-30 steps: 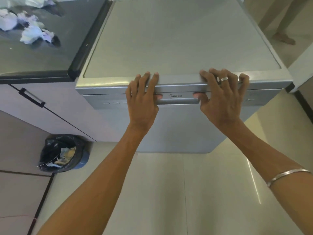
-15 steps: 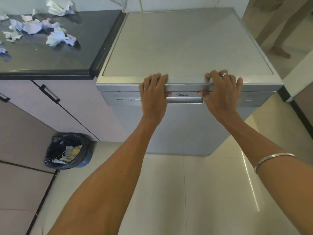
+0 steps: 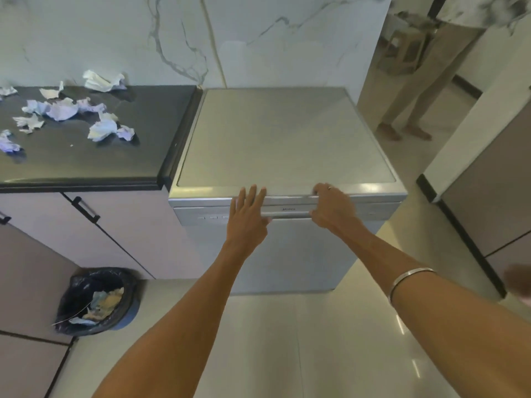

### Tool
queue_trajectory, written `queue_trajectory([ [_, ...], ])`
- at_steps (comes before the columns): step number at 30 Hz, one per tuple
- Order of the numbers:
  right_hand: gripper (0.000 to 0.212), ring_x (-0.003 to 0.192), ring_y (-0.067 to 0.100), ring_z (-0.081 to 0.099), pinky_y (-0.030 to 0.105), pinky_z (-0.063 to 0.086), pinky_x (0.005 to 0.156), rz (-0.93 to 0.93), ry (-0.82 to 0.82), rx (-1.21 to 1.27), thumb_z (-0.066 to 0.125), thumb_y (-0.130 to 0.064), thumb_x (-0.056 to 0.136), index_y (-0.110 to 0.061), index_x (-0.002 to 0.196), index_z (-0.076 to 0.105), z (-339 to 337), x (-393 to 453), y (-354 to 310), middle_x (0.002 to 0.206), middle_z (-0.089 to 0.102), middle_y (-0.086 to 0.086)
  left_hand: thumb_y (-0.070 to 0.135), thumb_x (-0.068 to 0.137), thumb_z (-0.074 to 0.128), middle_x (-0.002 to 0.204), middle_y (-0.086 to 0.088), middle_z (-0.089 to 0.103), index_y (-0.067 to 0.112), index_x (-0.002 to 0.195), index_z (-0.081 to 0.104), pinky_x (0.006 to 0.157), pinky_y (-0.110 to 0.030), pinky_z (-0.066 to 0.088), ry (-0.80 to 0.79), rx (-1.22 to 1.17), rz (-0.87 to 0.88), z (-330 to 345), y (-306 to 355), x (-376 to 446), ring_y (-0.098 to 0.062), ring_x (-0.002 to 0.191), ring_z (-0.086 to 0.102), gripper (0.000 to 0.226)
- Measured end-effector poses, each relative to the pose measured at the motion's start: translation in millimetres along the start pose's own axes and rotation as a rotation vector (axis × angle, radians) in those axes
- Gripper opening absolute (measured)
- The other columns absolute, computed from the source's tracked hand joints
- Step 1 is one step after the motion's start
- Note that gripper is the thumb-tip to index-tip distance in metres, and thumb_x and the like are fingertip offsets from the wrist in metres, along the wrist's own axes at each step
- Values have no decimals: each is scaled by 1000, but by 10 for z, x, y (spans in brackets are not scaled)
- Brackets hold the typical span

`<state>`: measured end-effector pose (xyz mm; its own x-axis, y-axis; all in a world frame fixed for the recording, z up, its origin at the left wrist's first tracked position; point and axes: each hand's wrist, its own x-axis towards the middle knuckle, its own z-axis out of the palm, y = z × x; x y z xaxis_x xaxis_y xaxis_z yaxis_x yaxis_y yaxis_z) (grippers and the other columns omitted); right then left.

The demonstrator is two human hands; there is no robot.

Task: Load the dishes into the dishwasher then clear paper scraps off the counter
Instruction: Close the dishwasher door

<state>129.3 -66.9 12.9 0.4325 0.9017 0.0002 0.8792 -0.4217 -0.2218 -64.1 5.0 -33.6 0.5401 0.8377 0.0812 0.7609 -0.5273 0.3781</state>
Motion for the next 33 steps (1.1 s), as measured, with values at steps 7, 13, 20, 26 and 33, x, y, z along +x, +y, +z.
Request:
queue_trajectory([
  [7,59,139,32,34,42,33,112,-141,-218,-101,50,-29,98,-6,148,31,-550,-225,-421,150,37,16,12,104,37,165,-8,-7,8,156,2,122,-48,3,-197,-44,-61,-707,47,-179,-31,151,-11,63],
  [13,60,144,34,28,41,27,114,-84,-312,19,38,-38,105,-1,150,25,-1322,-224,-898,157,28,19,15,107,28,163,-20,4,1,153,19,122,-49,11,-221,115,-48,-1830,84,-46,-37,150,1,48],
  [20,59,142,35,31,41,29,113,0,-268,81,32,-39,106,0,150,27,-1804,53,-1121,155,30,21,33,107,24,161,-18,15,0,152,18,120,-48,17,-230,139,-134,-2442,-108,364,-34,149,13,56],
  [26,62,144,33,28,42,28,113,-14,-285,23,33,-43,105,-1,150,28,-2015,618,-1162,158,27,17,21,107,22,159,-20,18,4,151,25,119,-50,18,-259,207,-106,-2742,76,953,-36,148,14,47],
  [33,67,147,31,21,44,25,115,-67,-280,-49,33,-46,104,-2,153,21,-2268,1490,-1238,161,20,15,25,108,23,161,-19,16,1,151,24,120,-49,17,-200,156,-145,-2783,154,1764,-35,149,13,50],
])
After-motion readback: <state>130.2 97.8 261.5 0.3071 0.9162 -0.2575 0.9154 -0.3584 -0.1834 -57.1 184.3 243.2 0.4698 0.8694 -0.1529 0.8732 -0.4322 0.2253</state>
